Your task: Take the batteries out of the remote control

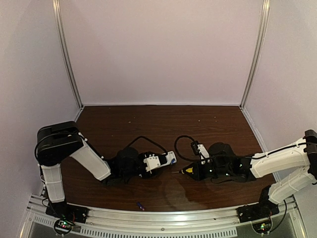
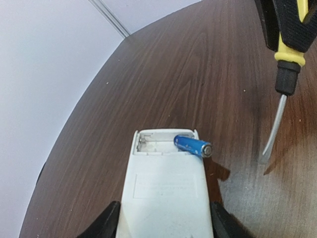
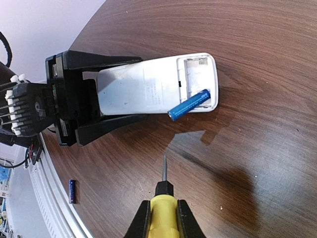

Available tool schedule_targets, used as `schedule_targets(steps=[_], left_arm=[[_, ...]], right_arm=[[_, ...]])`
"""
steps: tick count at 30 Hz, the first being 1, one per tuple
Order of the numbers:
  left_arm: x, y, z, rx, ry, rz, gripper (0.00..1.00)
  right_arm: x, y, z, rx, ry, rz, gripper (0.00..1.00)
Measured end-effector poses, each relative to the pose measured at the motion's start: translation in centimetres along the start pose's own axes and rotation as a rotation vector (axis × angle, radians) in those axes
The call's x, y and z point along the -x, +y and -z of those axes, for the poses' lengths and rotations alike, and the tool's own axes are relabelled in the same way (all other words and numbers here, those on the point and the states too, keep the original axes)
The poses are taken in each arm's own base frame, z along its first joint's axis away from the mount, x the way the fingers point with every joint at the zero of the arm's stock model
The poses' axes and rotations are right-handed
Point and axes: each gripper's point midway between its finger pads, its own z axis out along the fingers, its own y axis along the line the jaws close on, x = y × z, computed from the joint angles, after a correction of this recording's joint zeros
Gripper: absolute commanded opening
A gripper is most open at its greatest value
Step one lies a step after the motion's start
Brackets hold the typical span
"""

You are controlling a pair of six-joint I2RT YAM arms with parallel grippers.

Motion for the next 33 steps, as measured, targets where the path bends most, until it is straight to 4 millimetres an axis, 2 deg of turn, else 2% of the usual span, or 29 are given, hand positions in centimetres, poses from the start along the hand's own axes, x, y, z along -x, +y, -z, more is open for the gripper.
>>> schedule_targets(steps=[9,12,17,22,33], left_arm=[[0.1,0.6,0.0,0.030,-0.001,0.000,0.00],[0.2,0.6,0.0,0.032,-0.003,-0.001,0.00],[0.1,0.6,0.1,0.031,-0.002,-0.003,0.00],[0.1,0.6,0.1,0.031,-0.002,-0.003,0.00],[0.1,0.6,0.1,0.031,-0.002,-0.003,0.00]], right_arm=[[-0.1,-0.1,0.3,-0.014,0.010,-0.001,0.00],[1.1,0.6,0.8,-0.006,-0.017,0.002,0.00],[4.6,2.3,2.0,0.004,-0.111,0.009,0.00],[6.2,2.5,2.1,-0.027,-0.154,0.008,0.00],[5.8,0.7,-0.2,-0.129,-0.111,-0.001,0.00]])
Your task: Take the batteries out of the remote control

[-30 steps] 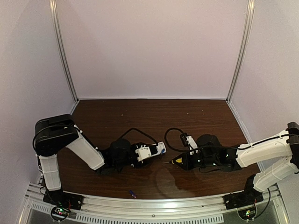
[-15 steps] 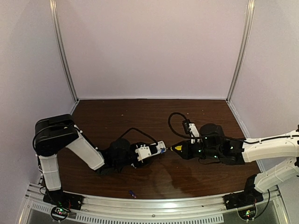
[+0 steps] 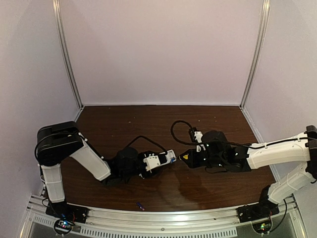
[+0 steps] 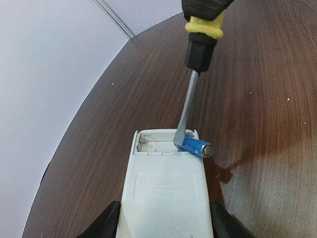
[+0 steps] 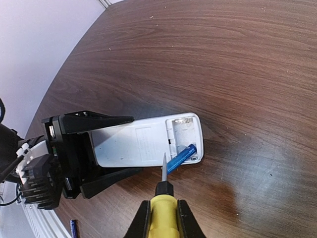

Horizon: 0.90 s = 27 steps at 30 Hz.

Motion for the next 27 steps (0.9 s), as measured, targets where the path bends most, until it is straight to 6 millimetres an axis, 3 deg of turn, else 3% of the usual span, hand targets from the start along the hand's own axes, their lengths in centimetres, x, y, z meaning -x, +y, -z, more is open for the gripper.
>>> schedule_targets(steps=[12,27], left_arm=[[0.0,0.0,0.0,-0.001,0.000,0.000,0.00],[-0.2,-0.2,0.1,-0.003,0.005,-0.001,0.00]], right_arm=[[-1.1,-1.1,-1.0,-0.037,0.034,-0.001,0.00],[-1.2,-2.2,-0.1,-0.077,0.017,-0.003,0.00]])
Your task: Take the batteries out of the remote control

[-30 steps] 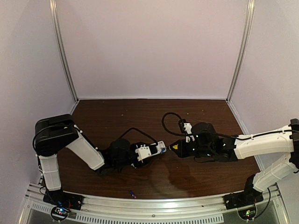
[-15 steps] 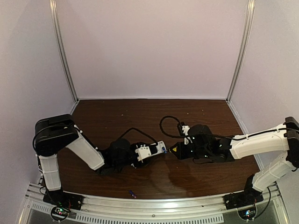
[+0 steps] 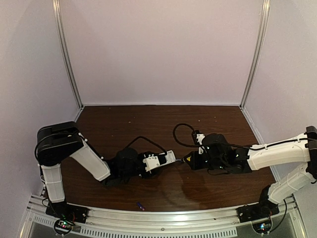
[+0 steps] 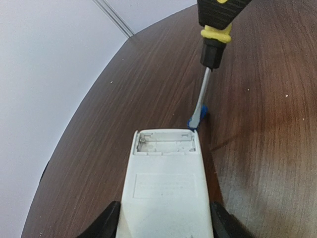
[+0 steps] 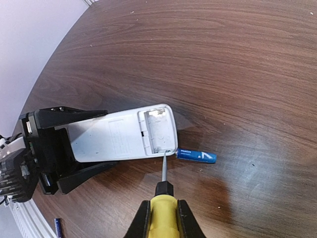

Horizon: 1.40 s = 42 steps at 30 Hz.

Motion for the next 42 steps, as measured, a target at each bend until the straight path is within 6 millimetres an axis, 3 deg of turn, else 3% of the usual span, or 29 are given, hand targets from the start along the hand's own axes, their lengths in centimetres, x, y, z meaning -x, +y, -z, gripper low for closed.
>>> schedule_targets(steps=[17,32,37,42], left_arm=[[-0.6,1.1,0.0,0.052,0.030,0.024,0.00],[-6.3,9.4,1.6,0.392,0.182,0.355,0.00],[-9.1,12.6,3.5,0.520,0.217,0.508,0.00],[-11.4,13.9,4.8,0.598,0.250,0.617,0.00]], right_arm=[[1.4,-0.5,2.5,-0.026,-0.056,-0.003,0.00],[3.0,-2.5,5.7,-0.061,-0.211,-0.043,0.00],[3.3,-3.1,6.3,-0.069,-0.257,-0.053,0.00],[3.4,-3.1,6.2,-0.069,-0.265,-0.053,0.00]])
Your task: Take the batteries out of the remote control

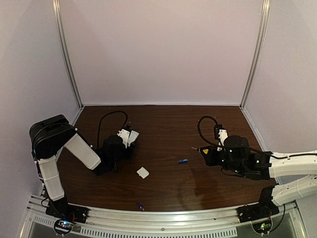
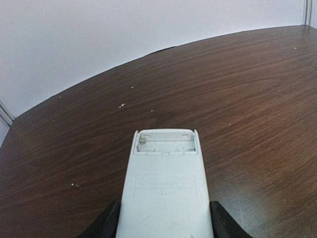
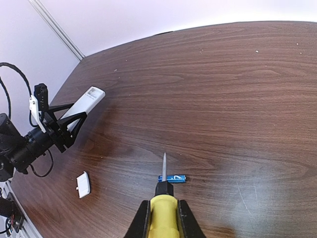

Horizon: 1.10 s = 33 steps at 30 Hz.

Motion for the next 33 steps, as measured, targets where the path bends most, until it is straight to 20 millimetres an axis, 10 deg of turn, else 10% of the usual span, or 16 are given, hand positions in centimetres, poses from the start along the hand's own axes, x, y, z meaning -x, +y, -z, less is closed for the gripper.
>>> schedule_targets(steps=[33], left_arm=[[-4.6,0.6,3.6,0.049,0.124,0.299,0.06]], right_arm=[[-1.7,-0.8,-4.2,-0.102,0.025,0.107,0.00]])
